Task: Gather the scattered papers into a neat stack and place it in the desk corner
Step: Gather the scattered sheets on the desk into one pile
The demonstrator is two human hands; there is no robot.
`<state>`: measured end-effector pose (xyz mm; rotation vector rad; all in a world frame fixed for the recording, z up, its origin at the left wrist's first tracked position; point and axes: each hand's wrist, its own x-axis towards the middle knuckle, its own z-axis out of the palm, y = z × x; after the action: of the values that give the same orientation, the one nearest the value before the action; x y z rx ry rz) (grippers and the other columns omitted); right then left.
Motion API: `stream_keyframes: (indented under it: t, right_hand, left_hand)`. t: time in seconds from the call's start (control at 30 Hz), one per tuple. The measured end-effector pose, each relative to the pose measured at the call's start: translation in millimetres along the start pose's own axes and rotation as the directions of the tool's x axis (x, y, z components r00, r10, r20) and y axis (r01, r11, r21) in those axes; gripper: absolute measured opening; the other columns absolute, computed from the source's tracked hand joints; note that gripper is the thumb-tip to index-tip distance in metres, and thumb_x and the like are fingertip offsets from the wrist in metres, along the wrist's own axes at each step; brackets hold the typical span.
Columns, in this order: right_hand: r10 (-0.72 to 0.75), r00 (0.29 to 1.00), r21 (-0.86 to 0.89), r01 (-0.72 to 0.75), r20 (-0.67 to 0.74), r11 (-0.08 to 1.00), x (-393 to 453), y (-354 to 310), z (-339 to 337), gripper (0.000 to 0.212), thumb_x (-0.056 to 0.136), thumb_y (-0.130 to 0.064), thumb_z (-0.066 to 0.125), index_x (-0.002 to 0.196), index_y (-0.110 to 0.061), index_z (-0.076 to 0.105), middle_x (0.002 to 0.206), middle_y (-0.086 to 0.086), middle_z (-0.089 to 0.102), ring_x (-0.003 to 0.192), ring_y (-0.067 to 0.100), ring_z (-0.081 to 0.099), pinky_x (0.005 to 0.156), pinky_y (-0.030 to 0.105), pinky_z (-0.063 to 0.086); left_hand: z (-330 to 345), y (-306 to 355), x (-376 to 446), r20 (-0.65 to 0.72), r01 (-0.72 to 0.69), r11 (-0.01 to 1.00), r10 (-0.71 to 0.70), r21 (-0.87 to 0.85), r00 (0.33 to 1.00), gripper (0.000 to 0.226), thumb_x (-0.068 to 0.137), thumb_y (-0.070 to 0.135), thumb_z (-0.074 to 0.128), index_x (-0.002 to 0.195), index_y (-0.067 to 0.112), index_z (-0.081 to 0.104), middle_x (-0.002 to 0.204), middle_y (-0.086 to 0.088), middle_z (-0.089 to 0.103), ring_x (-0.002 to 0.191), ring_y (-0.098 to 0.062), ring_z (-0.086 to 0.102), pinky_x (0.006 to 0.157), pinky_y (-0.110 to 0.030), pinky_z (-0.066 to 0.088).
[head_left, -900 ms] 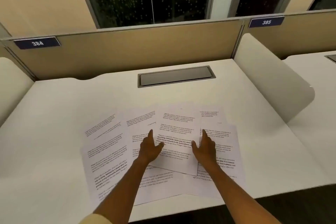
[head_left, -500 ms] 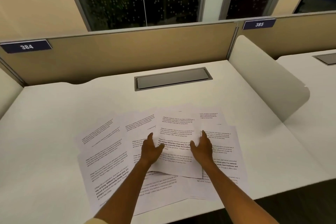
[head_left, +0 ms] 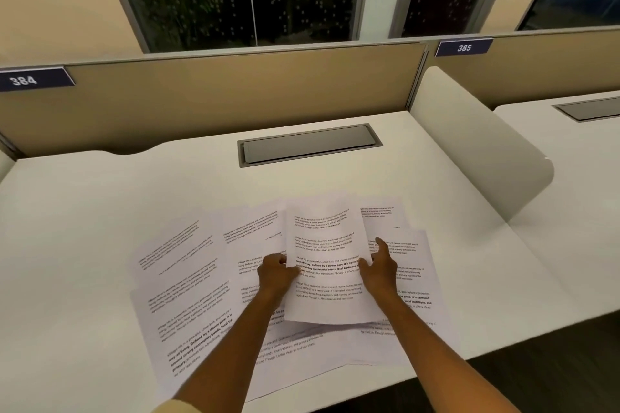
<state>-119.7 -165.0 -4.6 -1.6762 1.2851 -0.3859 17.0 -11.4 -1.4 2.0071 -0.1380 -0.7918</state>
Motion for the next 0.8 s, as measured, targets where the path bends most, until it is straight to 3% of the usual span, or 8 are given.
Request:
stream_keyframes:
  t: [0.13, 0.33, 0.53, 0.7, 0.8]
  right_hand:
    - [-0.004, 0.998, -0.018, 0.003, -0.067, 1.000, 3, 4, -18, 0.045, 0.090, -0.001, 0.057, 0.134, -0.007, 0.049, 0.123, 0.017, 0.066, 0.106, 0.031, 0.066, 0.081, 0.025, 0.048]
    - [0.018, 0.993, -0.086, -0.028, -0.113, 0.996, 3, 20, -47, 0.034, 0.090, -0.004, 0.056, 0.123, -0.004, 0.059, 0.119, 0.015, 0.067, 0.104, 0.031, 0.065, 0.081, 0.025, 0.048]
    - [0.027, 0.985, -0.231, -0.066, -0.169, 0.971, 2, 43, -73, 0.023, 0.092, -0.010, 0.055, 0.112, -0.004, 0.064, 0.117, 0.016, 0.066, 0.101, 0.032, 0.065, 0.088, 0.038, 0.056]
    - [0.108, 0.959, -0.370, -0.204, -0.264, 0.907, -3, 57, -87, 0.032, 0.092, -0.023, 0.059, 0.122, -0.013, 0.061, 0.133, 0.013, 0.050, 0.119, 0.034, 0.051, 0.099, 0.047, 0.047]
    - [0.149, 0.952, -0.382, -0.246, -0.266, 0.891, -5, 64, -92, 0.034, 0.091, -0.025, 0.059, 0.124, -0.015, 0.059, 0.141, 0.011, 0.043, 0.128, 0.034, 0.043, 0.105, 0.051, 0.041]
  left_hand:
    - [16, 10, -5, 0.000, -0.024, 1.000, 0.024, 0.016, 1.000, 0.008, 0.076, 0.005, 0.073, 0.082, 0.007, 0.069, 0.087, -0.006, 0.069, 0.088, -0.027, 0.068, 0.085, -0.043, 0.059]
    - [50, 14, -12, 0.090, -0.071, 0.996, 0.066, 0.049, 0.994, 0.014, 0.078, 0.006, 0.073, 0.089, -0.001, 0.068, 0.093, -0.011, 0.071, 0.091, -0.028, 0.069, 0.084, -0.040, 0.059]
    - [81, 16, -22, 0.158, -0.139, 0.977, 0.113, 0.163, 0.981, 0.011, 0.080, 0.007, 0.071, 0.086, 0.004, 0.062, 0.093, -0.011, 0.067, 0.086, -0.025, 0.065, 0.081, -0.035, 0.055]
    - [98, 16, -32, 0.209, -0.219, 0.936, 0.165, 0.276, 0.964, 0.018, 0.083, 0.014, 0.067, 0.075, 0.012, 0.052, 0.072, 0.002, 0.055, 0.066, -0.010, 0.052, 0.062, -0.020, 0.044]
    - [103, 15, -34, 0.203, -0.250, 0.917, 0.193, 0.310, 0.960, 0.022, 0.084, 0.017, 0.066, 0.074, 0.012, 0.048, 0.067, 0.004, 0.048, 0.063, -0.009, 0.046, 0.055, -0.018, 0.037]
